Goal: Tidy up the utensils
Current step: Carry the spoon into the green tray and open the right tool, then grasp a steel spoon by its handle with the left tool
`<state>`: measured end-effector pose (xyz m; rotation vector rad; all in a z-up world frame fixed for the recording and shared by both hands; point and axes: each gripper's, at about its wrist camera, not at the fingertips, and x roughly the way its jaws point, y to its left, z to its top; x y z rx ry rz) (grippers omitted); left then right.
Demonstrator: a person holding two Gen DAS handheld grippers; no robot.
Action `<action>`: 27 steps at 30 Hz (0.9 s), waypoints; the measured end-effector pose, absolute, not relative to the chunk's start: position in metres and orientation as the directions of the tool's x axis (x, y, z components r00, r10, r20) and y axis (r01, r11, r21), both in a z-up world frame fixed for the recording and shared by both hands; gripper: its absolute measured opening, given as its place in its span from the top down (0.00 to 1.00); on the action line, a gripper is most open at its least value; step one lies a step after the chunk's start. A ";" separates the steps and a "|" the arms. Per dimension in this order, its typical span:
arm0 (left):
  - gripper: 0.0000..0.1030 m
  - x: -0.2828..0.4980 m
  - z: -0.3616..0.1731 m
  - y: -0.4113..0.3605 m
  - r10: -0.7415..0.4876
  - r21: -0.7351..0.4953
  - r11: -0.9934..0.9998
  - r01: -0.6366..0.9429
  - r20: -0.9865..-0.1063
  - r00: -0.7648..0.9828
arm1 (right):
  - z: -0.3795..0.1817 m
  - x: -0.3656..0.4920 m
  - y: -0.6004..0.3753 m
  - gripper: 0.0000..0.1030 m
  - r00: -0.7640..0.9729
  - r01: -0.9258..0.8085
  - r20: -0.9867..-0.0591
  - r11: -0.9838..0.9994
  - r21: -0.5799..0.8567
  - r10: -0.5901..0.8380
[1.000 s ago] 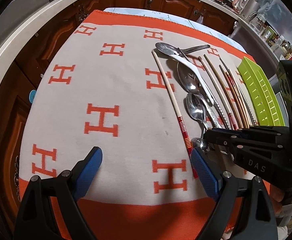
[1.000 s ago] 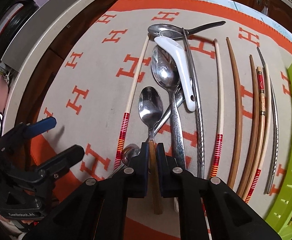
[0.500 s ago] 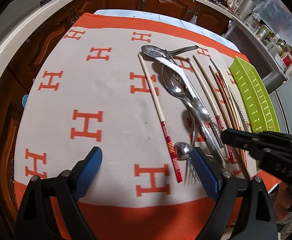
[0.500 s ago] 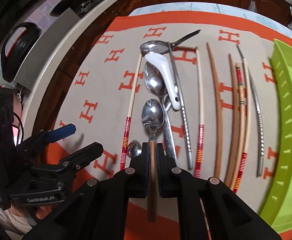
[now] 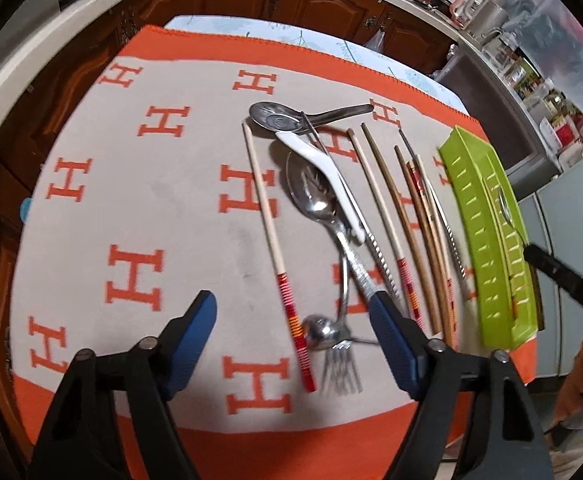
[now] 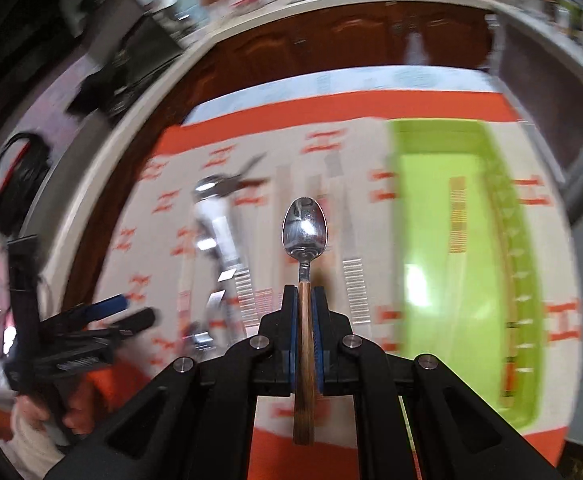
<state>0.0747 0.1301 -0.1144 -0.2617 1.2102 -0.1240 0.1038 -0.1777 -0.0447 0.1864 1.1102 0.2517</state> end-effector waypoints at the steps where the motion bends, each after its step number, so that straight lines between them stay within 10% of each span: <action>1: 0.31 0.079 -0.115 0.130 -0.247 -0.281 0.958 -0.053 -0.906 0.343 | -0.047 0.104 -0.189 0.94 0.429 -0.078 -0.866 0.965 0.249 0.258; 27: 0.63 0.136 -0.160 0.108 -0.387 -0.417 0.887 -0.196 -0.905 0.176 | -0.090 0.108 -0.277 0.92 0.388 0.130 -0.914 0.975 0.181 0.118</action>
